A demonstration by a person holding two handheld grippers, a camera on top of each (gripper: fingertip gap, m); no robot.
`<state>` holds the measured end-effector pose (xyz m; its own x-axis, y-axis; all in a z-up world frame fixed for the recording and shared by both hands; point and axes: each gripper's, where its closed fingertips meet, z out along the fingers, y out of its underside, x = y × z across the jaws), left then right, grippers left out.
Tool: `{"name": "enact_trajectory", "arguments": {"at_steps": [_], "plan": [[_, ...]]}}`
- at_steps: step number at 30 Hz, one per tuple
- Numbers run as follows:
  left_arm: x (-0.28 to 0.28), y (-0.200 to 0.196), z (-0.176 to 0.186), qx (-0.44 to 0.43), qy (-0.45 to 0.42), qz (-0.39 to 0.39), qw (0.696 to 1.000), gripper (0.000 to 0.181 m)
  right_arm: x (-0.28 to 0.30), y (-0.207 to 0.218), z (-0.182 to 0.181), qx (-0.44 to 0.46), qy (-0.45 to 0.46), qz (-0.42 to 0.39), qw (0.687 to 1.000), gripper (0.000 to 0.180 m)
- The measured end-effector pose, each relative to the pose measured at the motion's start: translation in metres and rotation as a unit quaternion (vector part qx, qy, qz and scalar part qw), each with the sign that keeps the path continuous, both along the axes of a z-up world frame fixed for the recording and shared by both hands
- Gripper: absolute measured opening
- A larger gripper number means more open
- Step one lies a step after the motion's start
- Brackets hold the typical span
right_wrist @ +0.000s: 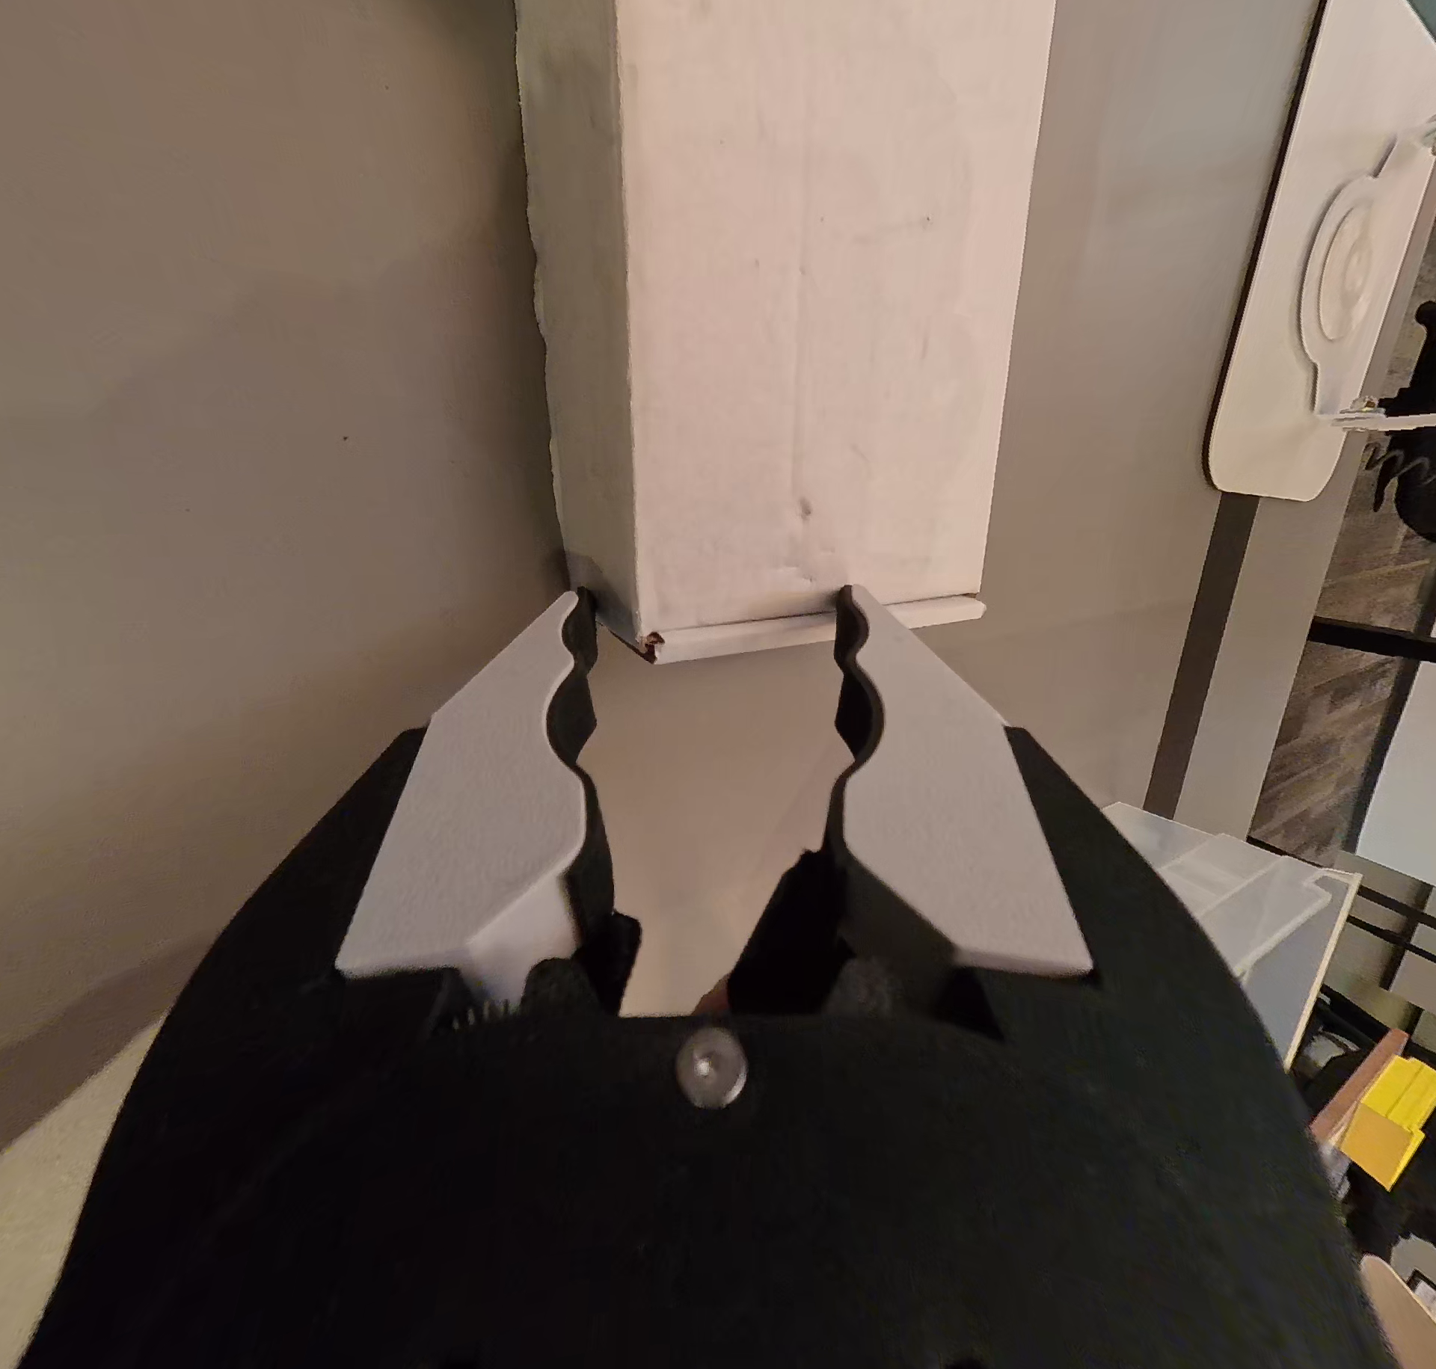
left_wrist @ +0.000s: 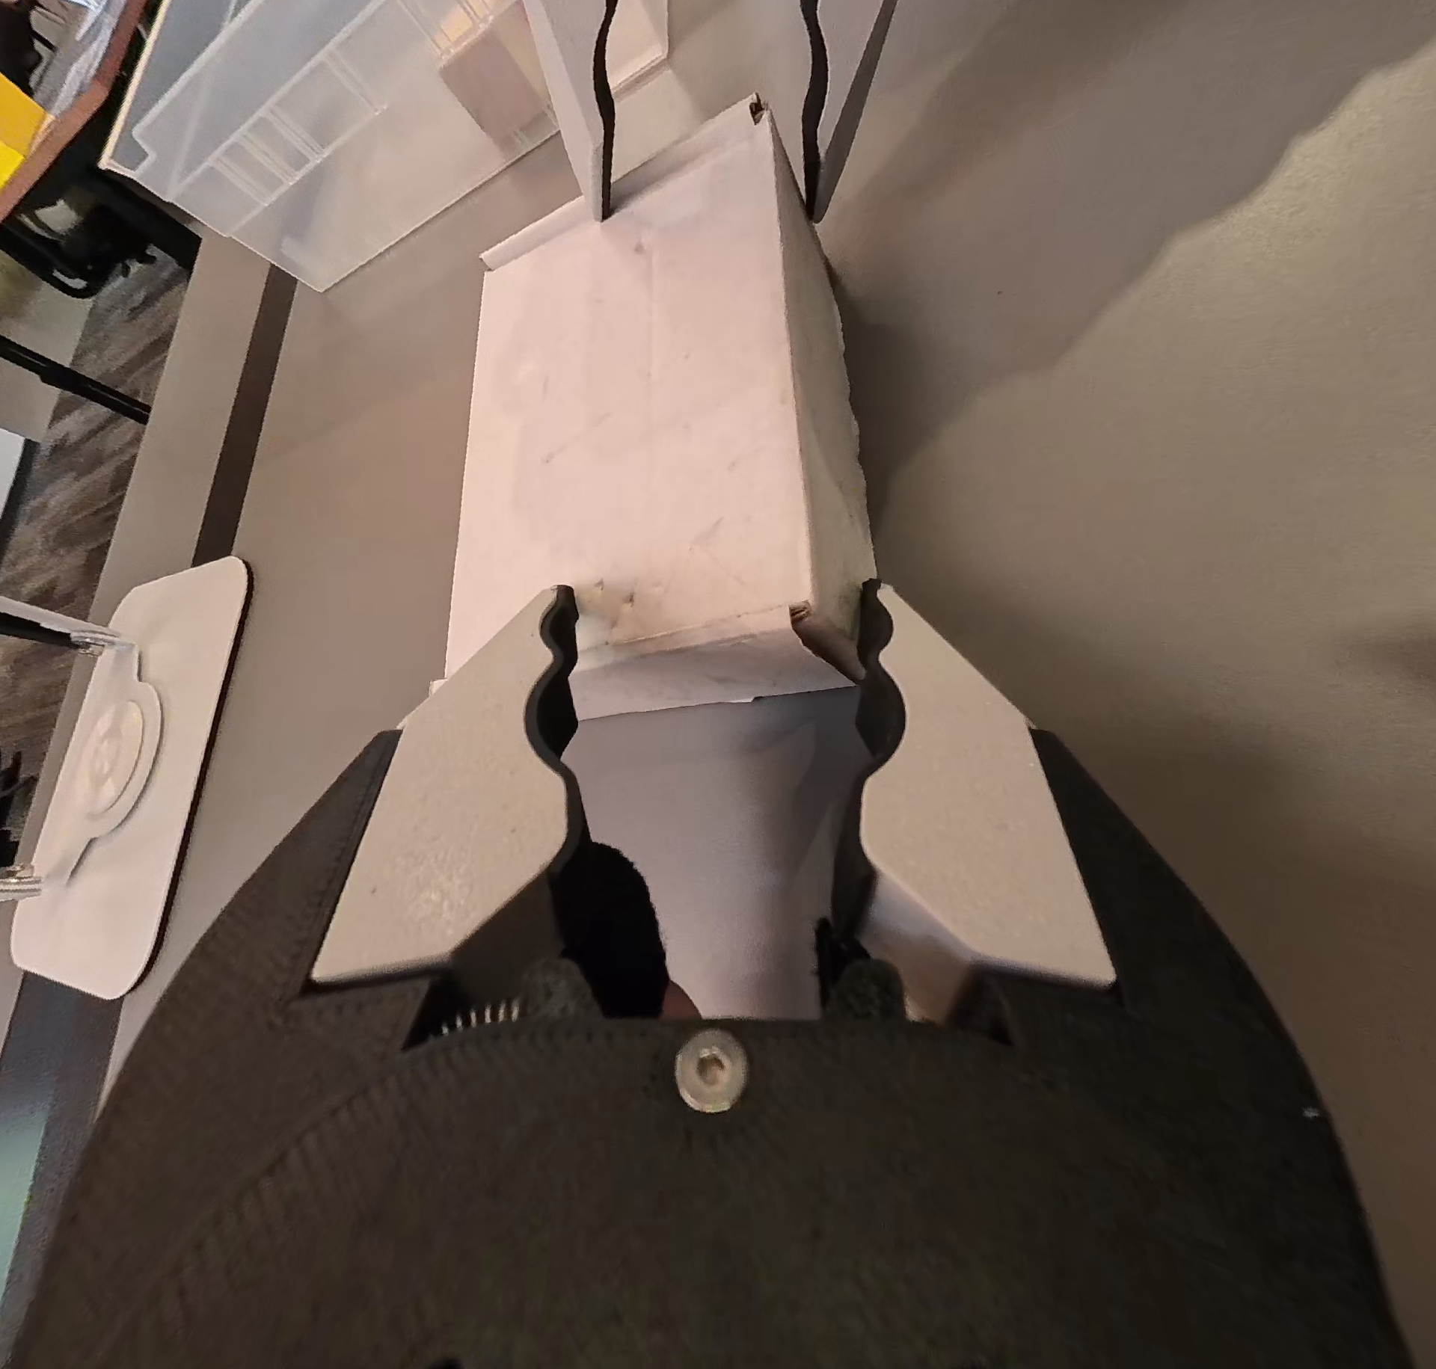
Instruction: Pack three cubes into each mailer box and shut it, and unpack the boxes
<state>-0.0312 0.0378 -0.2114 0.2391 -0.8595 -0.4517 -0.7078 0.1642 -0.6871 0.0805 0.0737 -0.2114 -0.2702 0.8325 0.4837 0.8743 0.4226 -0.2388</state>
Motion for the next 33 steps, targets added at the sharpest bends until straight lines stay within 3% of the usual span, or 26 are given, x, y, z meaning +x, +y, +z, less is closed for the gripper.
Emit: {"name": "enact_trajectory", "arguments": {"at_steps": [6,9,27,33], "plan": [[0.005,-0.004,-0.003,-0.011,0.004,-0.002,1.0,0.087,-0.003,-0.001,0.0,-0.024,0.027,-0.025,0.999,0.066],[0.004,0.002,0.0,-0.001,-0.003,0.013,1.0,0.073,-0.004,0.0,0.001,-0.028,0.033,-0.032,0.999,0.061],[0.005,0.002,0.0,0.011,0.0,0.01,1.0,0.071,-0.003,0.001,0.003,-0.009,-0.002,-0.031,0.999,0.059],[0.006,0.002,0.0,0.01,-0.005,0.008,1.0,0.071,-0.027,0.007,0.013,-0.02,0.009,-0.045,0.999,0.091]]}}
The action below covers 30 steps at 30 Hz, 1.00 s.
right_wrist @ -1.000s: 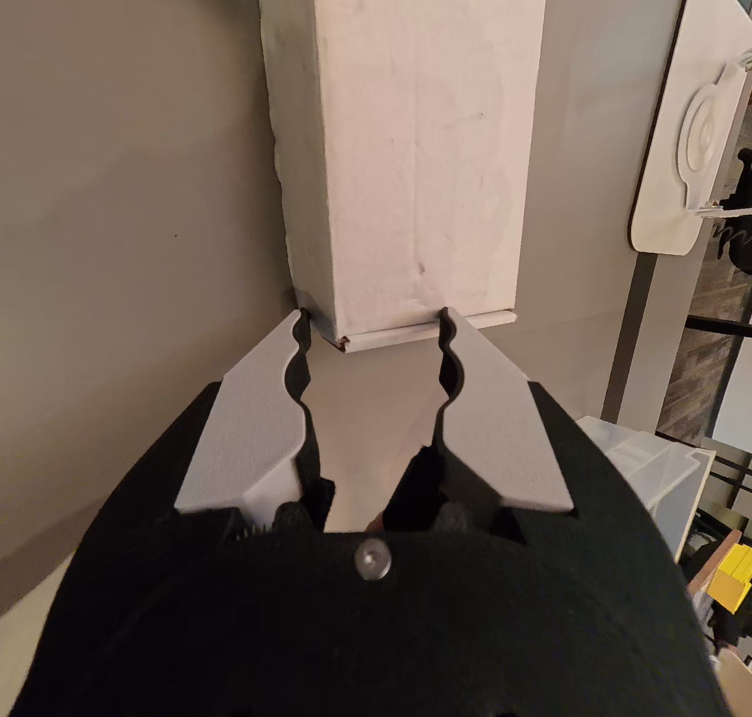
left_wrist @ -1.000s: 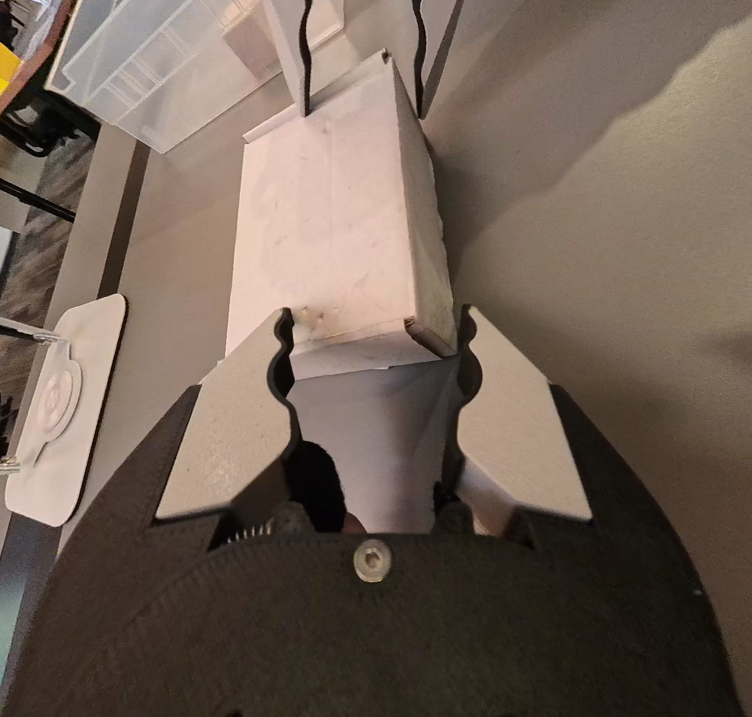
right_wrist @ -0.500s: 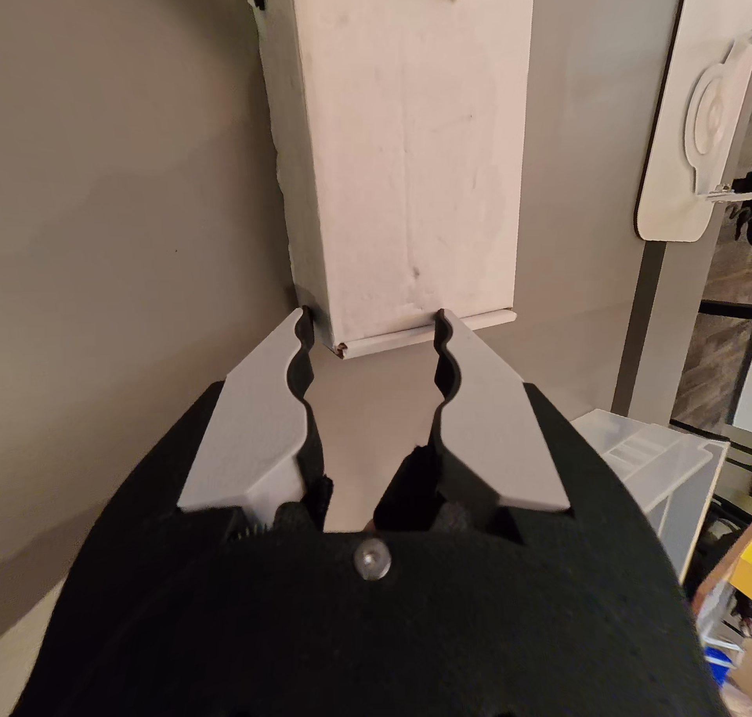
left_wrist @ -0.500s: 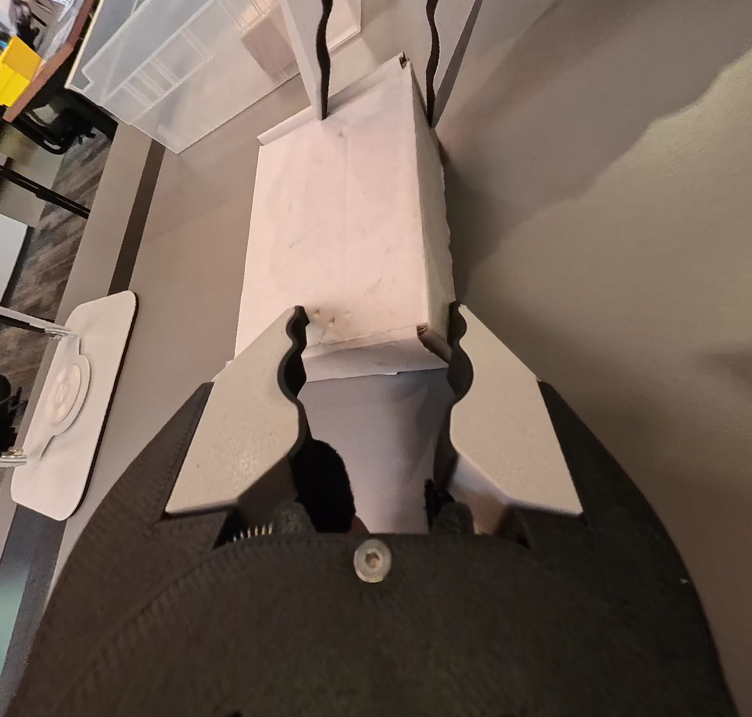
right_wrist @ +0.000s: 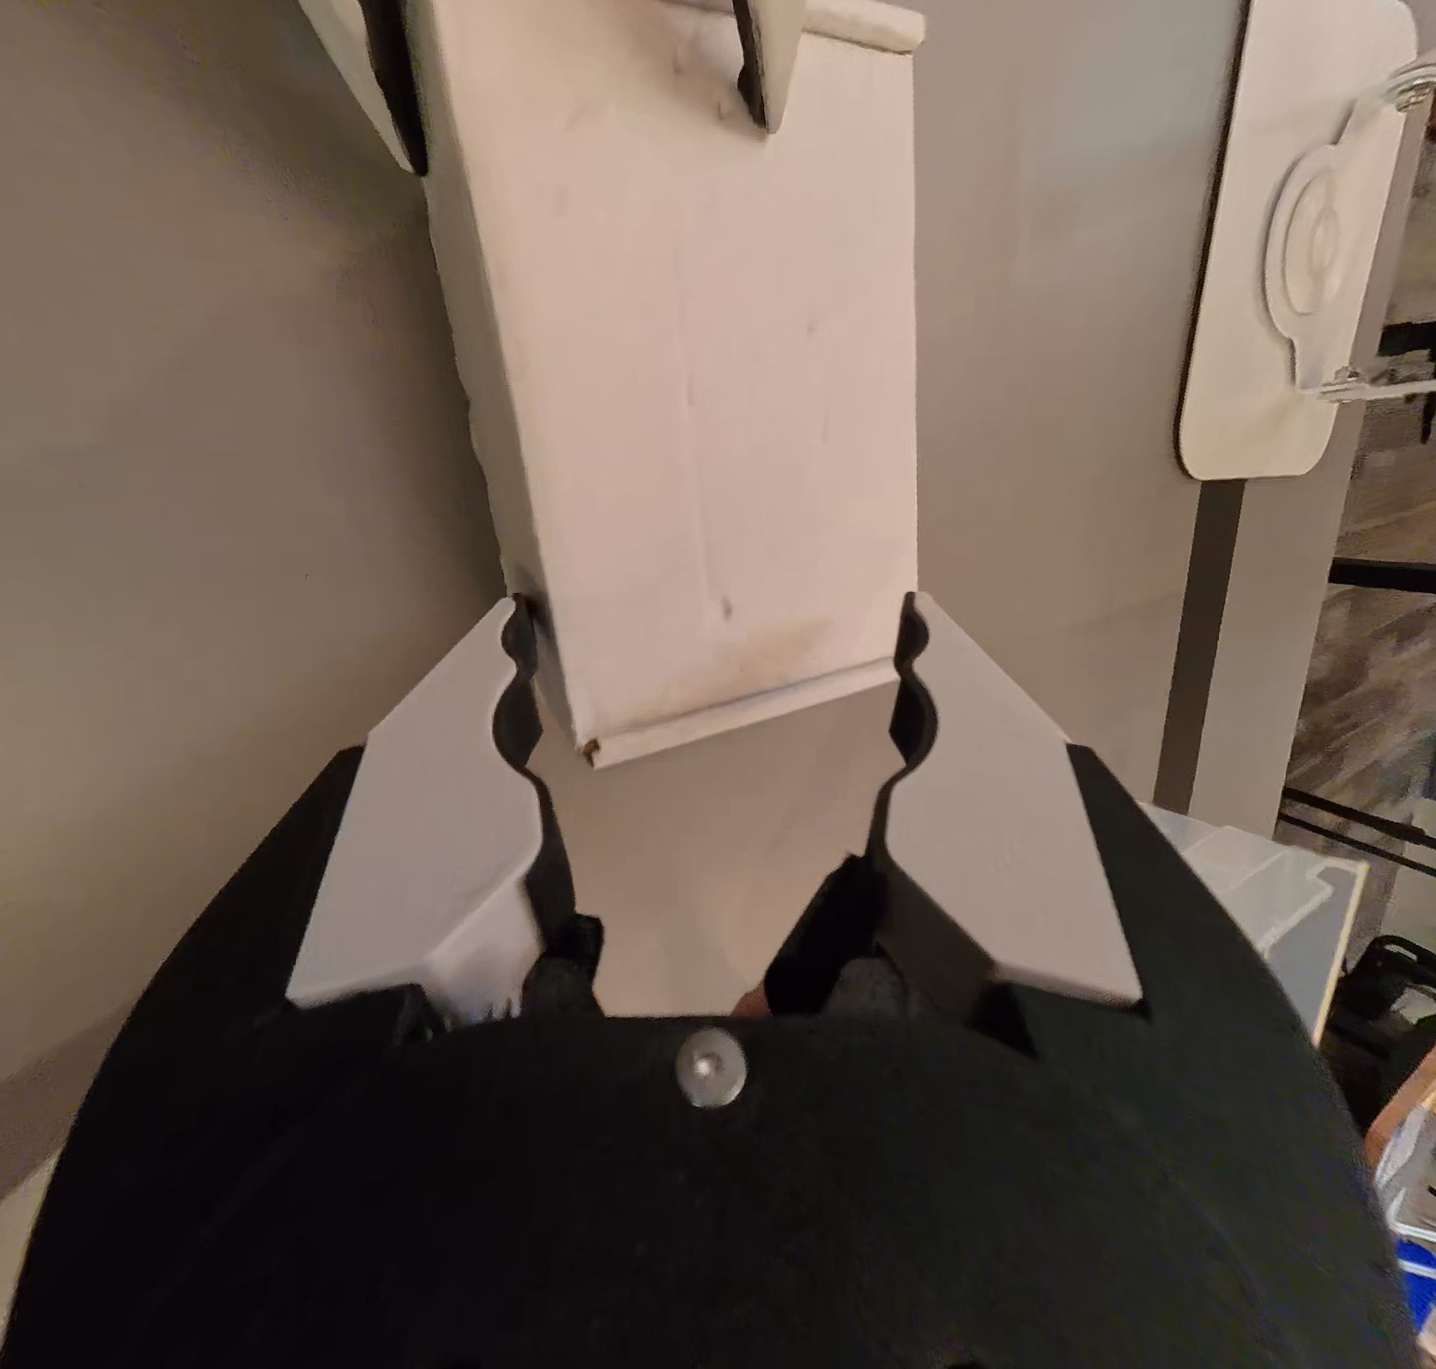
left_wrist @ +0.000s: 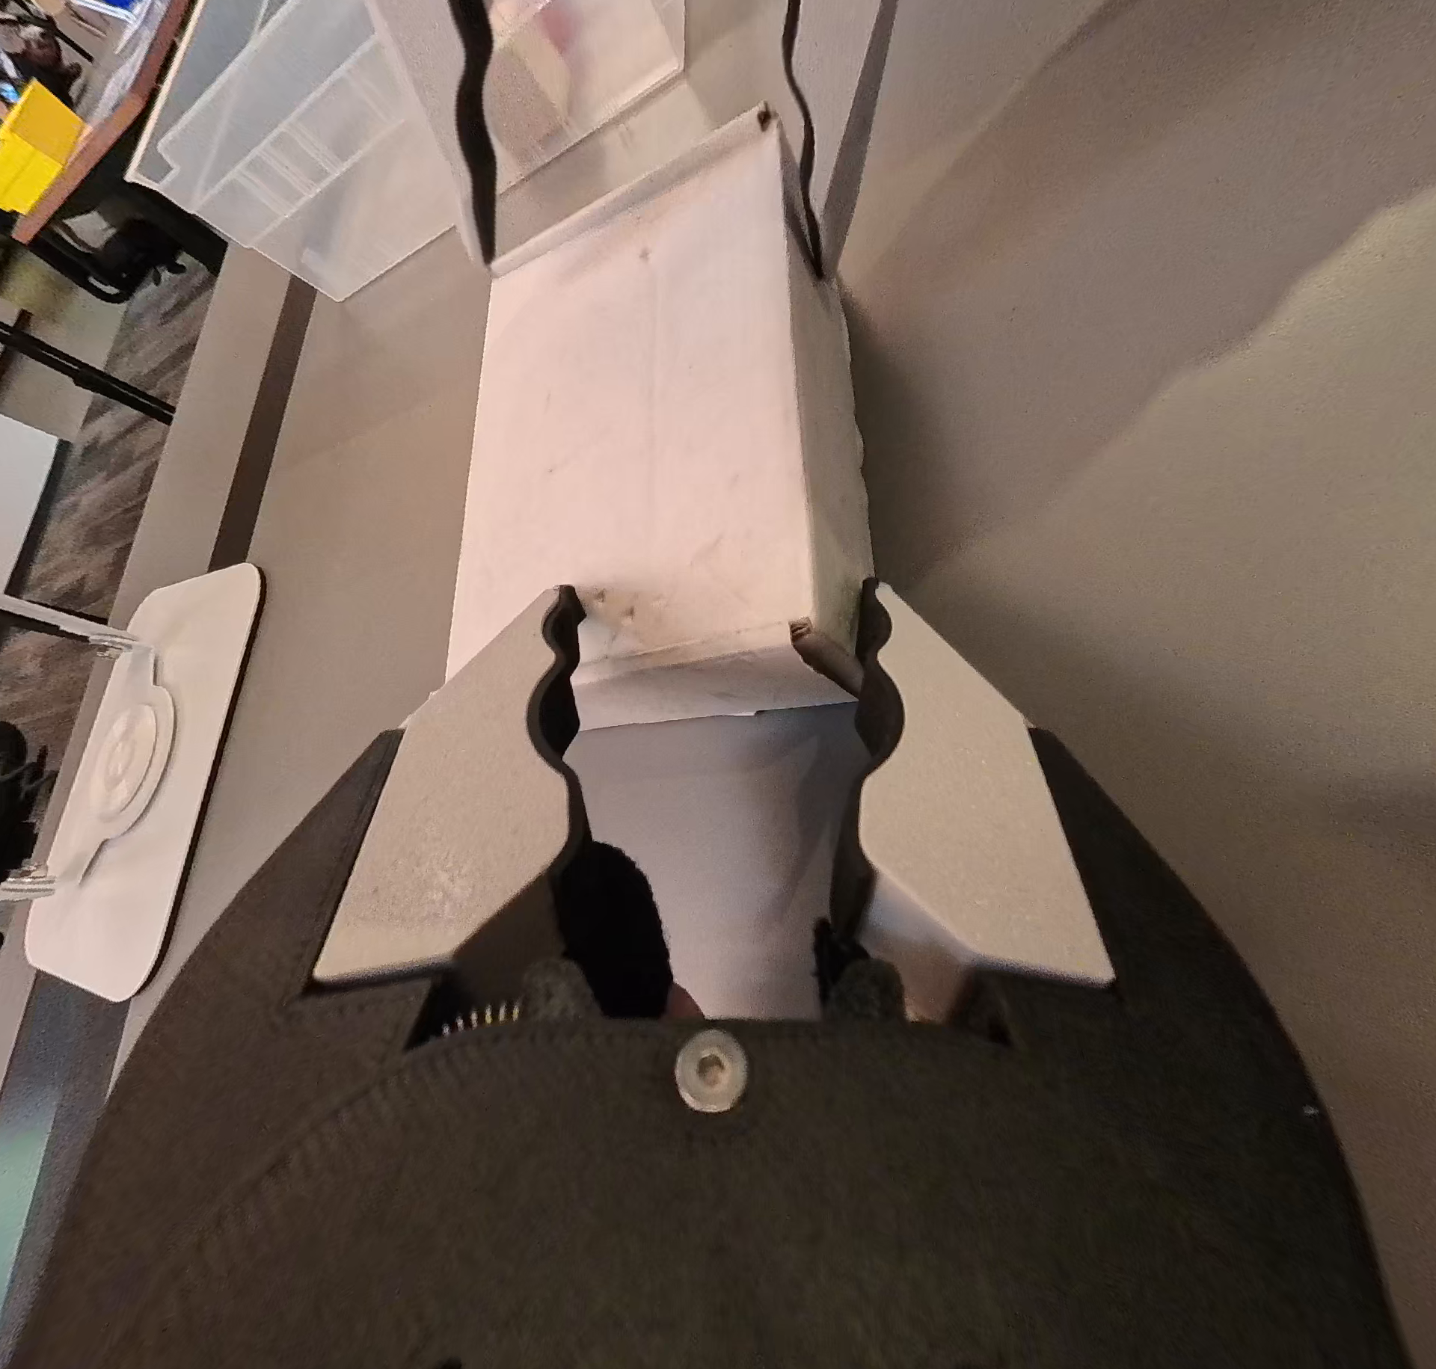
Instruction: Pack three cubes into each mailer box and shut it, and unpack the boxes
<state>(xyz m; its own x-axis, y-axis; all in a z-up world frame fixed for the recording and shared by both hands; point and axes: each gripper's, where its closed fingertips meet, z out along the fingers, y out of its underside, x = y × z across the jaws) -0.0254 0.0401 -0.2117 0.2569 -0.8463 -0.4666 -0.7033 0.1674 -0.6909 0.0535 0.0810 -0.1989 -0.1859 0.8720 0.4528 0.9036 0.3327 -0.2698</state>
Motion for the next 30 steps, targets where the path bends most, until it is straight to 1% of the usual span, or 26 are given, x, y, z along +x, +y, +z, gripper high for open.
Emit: {"name": "enact_trajectory", "arguments": {"at_steps": [3,5,10,15,20,21,22,23,26,30], "plan": [[0.001,0.0,0.0,0.001,-0.004,0.0,1.0,0.071,-0.009,-0.001,-0.014,-0.017,-0.032,0.012,0.999,0.095],[0.002,0.001,0.0,0.003,-0.009,0.003,1.0,0.071,-0.012,0.004,-0.019,-0.009,-0.039,0.015,0.999,0.098],[0.002,0.002,0.0,0.005,-0.012,0.001,1.0,0.071,-0.012,0.004,-0.019,-0.001,-0.029,0.017,0.999,0.095],[0.001,0.003,0.0,0.003,-0.013,0.0,1.0,0.07,-0.011,0.001,-0.019,0.013,-0.033,0.015,0.999,0.088],[0.003,0.004,0.0,0.007,-0.019,0.0,1.0,0.071,-0.011,0.003,-0.018,0.003,-0.038,0.024,0.999,0.09],[0.003,0.004,0.0,0.007,-0.02,-0.001,1.0,0.071,-0.013,0.004,-0.016,-0.001,-0.037,0.022,0.999,0.093],[0.003,0.004,0.0,0.007,-0.02,-0.001,1.0,0.071,-0.018,0.006,-0.013,-0.005,-0.03,0.018,0.999,0.103],[0.003,0.004,0.0,0.007,-0.021,-0.002,1.0,0.071,-0.022,0.007,-0.011,-0.013,-0.026,0.016,0.999,0.108],[0.004,0.004,0.0,0.006,-0.025,-0.002,1.0,0.071,-0.027,0.011,-0.02,-0.047,-0.062,0.005,0.997,0.124],[0.004,0.004,0.0,0.006,-0.031,-0.002,1.0,0.071,-0.032,0.008,-0.039,-0.097,-0.11,0.009,0.989,0.133]]}}
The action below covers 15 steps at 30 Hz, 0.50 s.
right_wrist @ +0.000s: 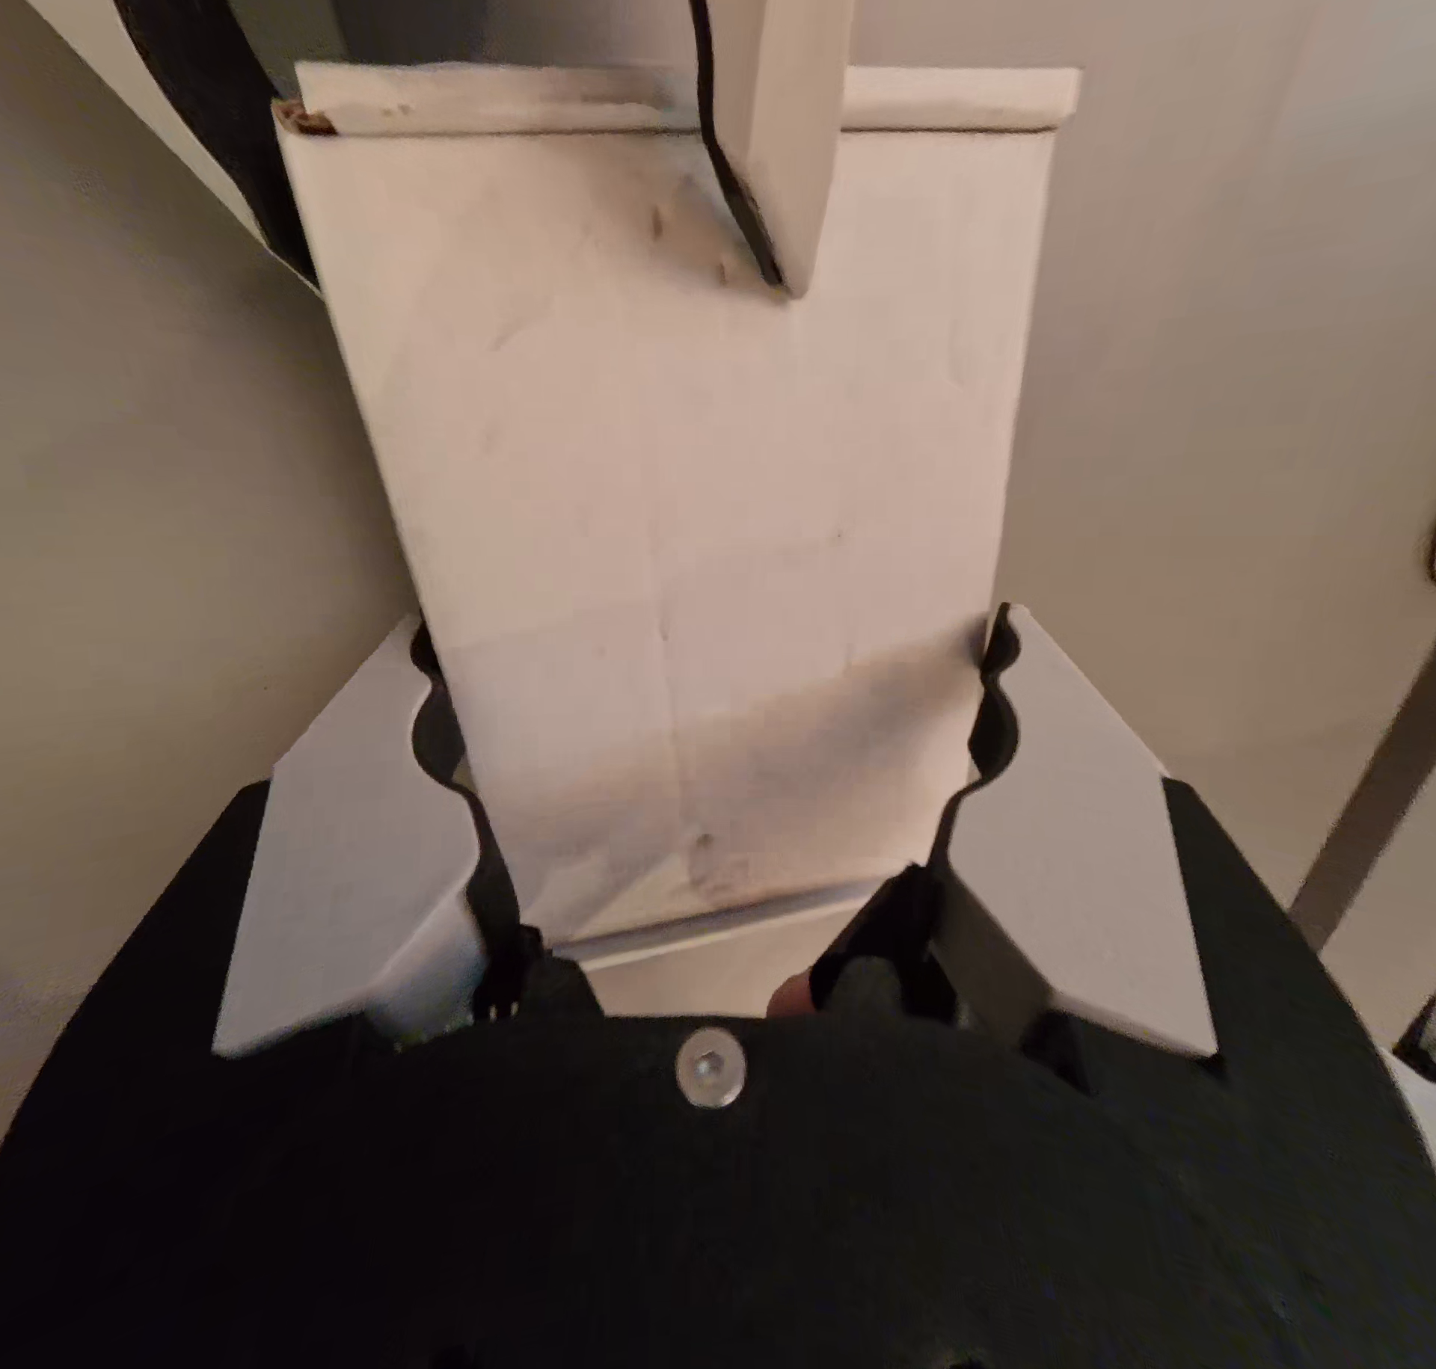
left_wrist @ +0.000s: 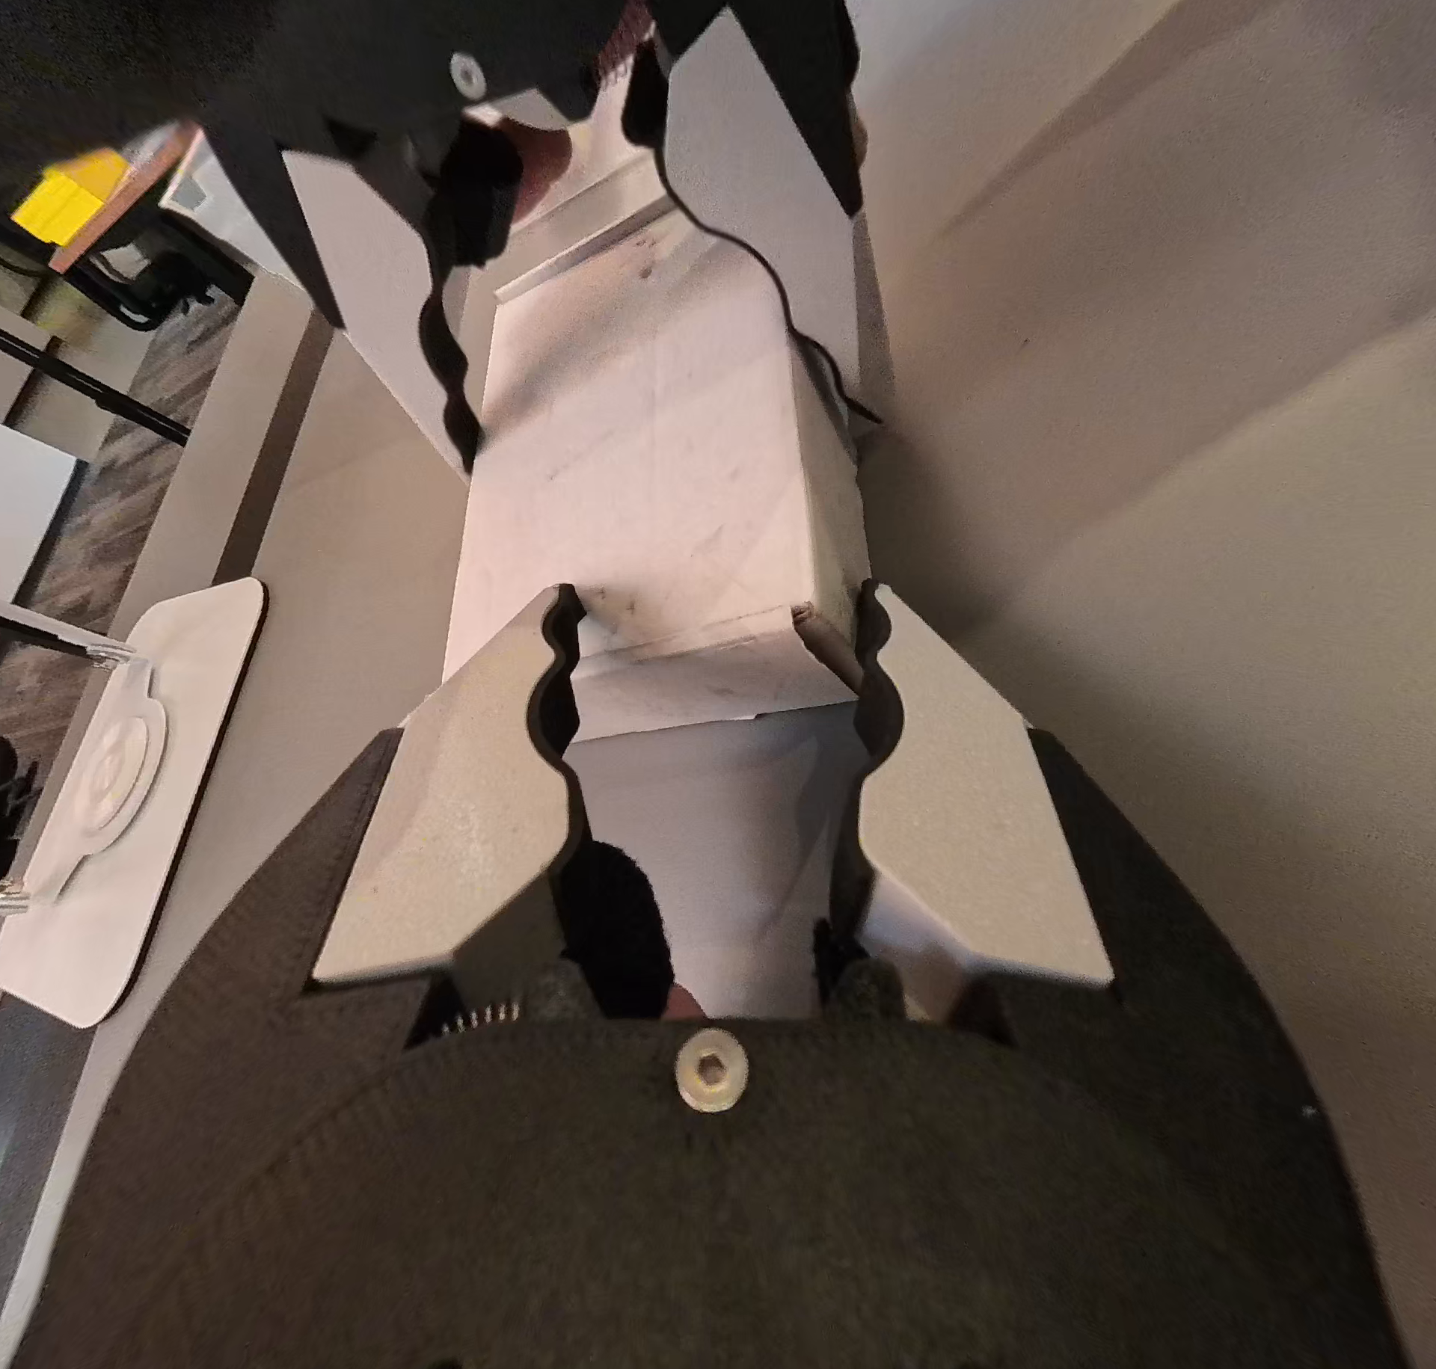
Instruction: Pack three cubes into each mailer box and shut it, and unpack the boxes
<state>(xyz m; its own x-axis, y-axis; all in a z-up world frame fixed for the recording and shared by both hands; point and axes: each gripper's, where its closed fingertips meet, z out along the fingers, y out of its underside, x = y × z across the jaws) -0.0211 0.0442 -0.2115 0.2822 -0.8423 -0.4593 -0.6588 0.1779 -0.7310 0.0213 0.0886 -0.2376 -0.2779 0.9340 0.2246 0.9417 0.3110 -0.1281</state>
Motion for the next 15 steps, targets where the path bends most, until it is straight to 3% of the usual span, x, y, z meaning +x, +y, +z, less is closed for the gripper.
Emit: {"name": "enact_trajectory", "arguments": {"at_steps": [7,15], "plan": [[0.001,0.0,0.002,0.009,-0.011,0.001,1.0,0.071,-0.003,0.0,-0.003,-0.005,0.012,0.001,1.0,0.136],[-0.005,0.008,0.034,0.033,-0.119,0.013,0.992,0.076,0.004,0.003,0.013,-0.041,0.065,-0.03,0.997,0.135]]}}
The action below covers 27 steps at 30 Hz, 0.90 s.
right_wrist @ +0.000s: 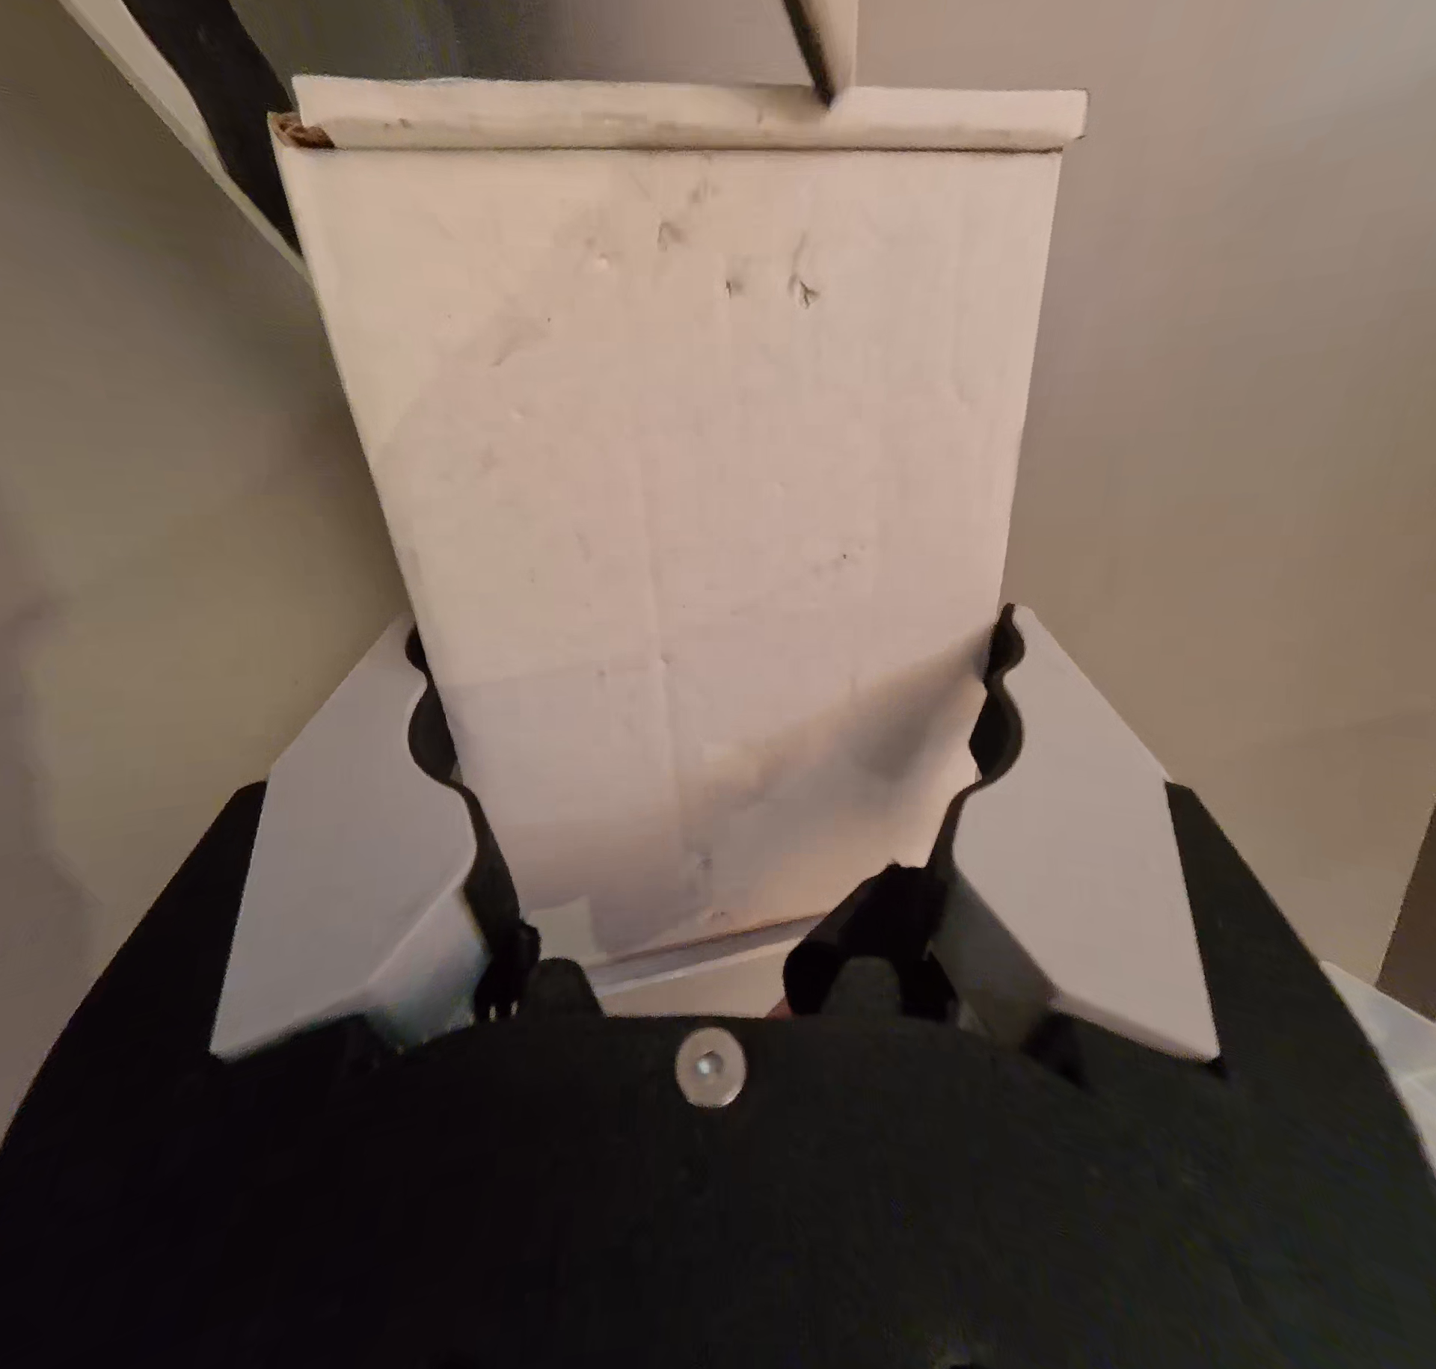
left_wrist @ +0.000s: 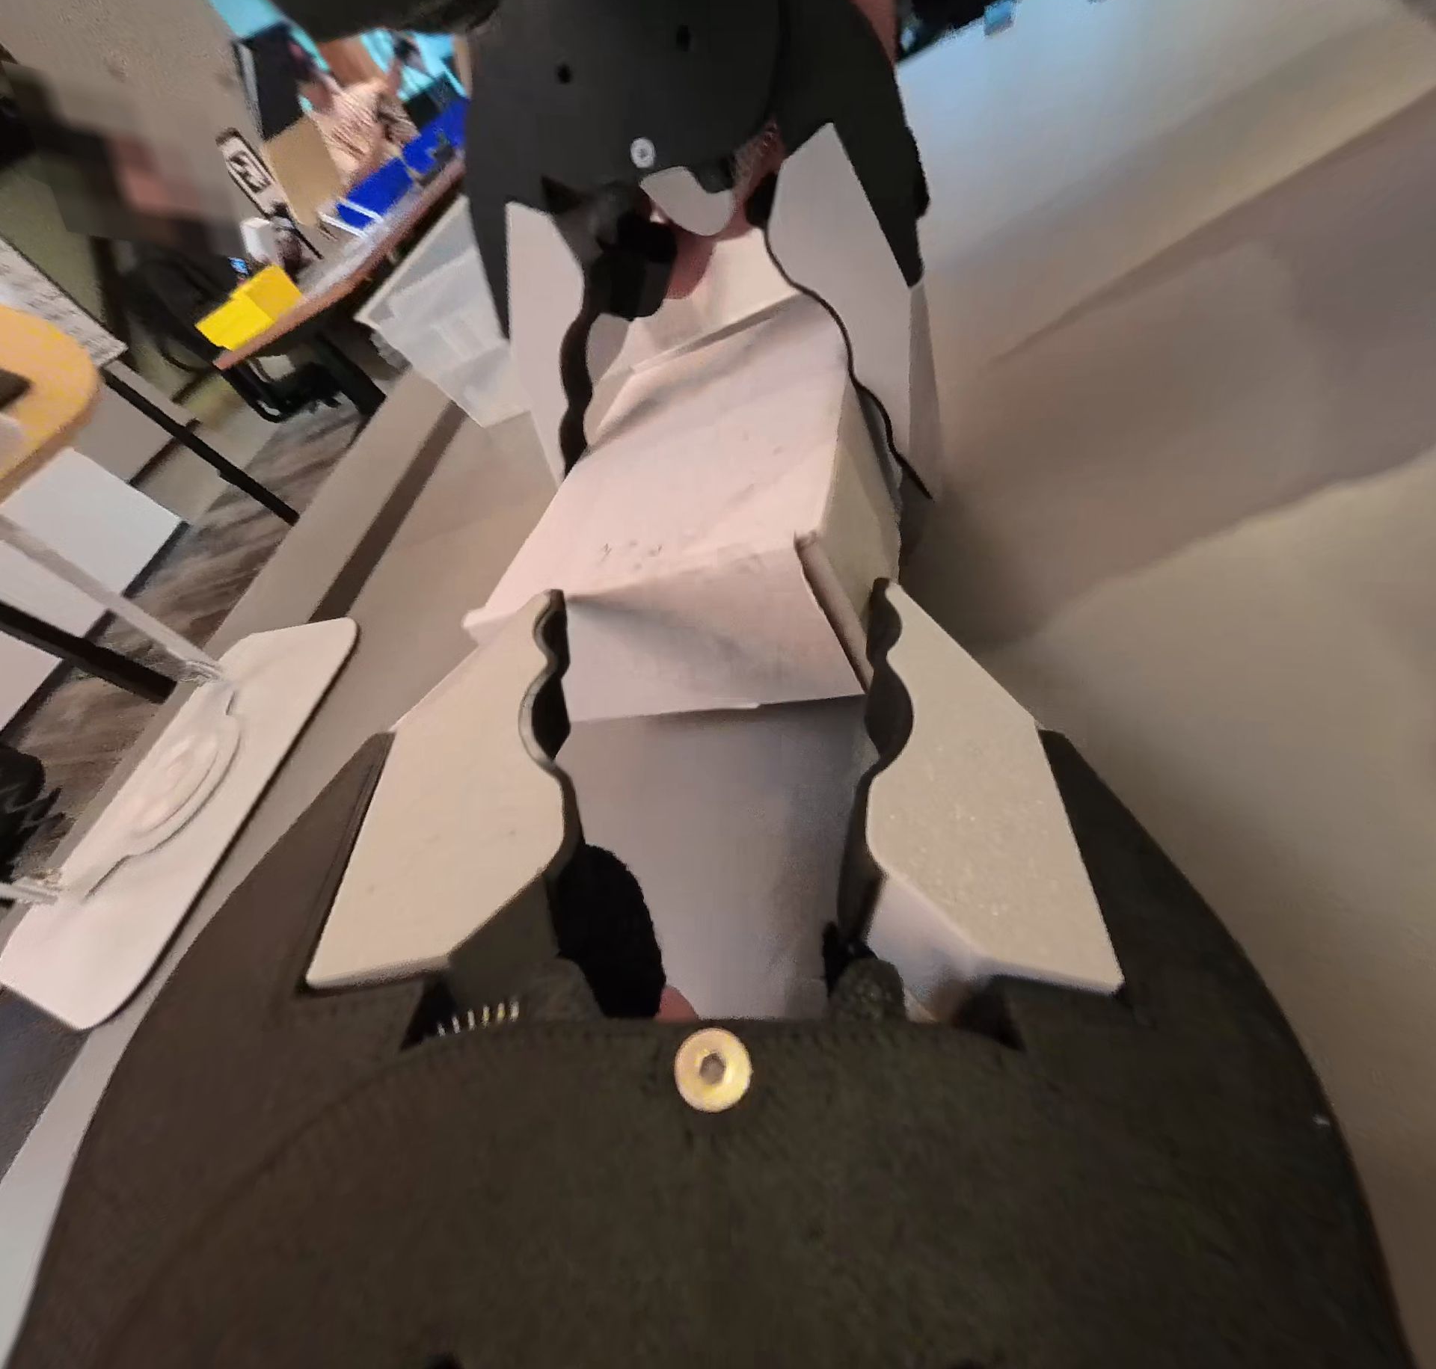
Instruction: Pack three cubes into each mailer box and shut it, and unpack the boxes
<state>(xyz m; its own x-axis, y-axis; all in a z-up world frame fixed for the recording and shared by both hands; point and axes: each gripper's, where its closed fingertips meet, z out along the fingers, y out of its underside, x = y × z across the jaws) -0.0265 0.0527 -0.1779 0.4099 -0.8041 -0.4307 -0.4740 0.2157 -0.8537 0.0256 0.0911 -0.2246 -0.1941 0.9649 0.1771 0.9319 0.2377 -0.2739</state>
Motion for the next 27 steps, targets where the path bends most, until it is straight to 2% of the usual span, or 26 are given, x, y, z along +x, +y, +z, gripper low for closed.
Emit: {"name": "enact_trajectory", "arguments": {"at_steps": [4,6,7,9,13,16,19,22,27], "plan": [[-0.006,0.011,0.02,-0.004,-0.079,0.025,0.997,0.075,0.012,0.014,0.028,0.014,0.02,-0.014,1.0,0.135],[-0.013,0.018,0.028,0.008,-0.106,0.042,0.993,0.063,0.019,0.021,0.044,0.024,0.028,-0.017,0.999,0.135],[-0.018,0.022,0.035,0.011,-0.132,0.053,0.99,0.062,0.021,0.024,0.052,0.027,0.035,-0.018,0.999,0.135],[-0.025,0.029,0.038,-0.012,-0.156,0.067,0.985,0.053,0.025,0.028,0.071,0.037,0.052,-0.018,0.998,0.135],[-0.024,0.032,0.036,-0.002,-0.146,0.073,0.987,0.049,0.042,0.048,0.115,0.072,0.076,-0.025,0.994,0.135],[-0.018,0.031,0.03,0.016,-0.115,0.076,0.99,0.047,0.071,0.081,0.151,0.117,0.081,-0.043,0.989,0.135],[-0.012,0.028,0.024,0.036,-0.083,0.07,0.993,0.046,0.116,0.123,0.177,0.168,0.034,-0.069,0.983,0.135],[-0.008,0.028,0.021,0.05,-0.064,0.068,0.994,0.044,0.167,0.164,0.187,0.188,-0.028,-0.096,0.977,0.135],[-0.005,0.03,0.017,0.065,-0.044,0.073,0.994,0.041,0.236,0.213,0.165,0.182,-0.125,-0.12,0.968,0.135]]}}
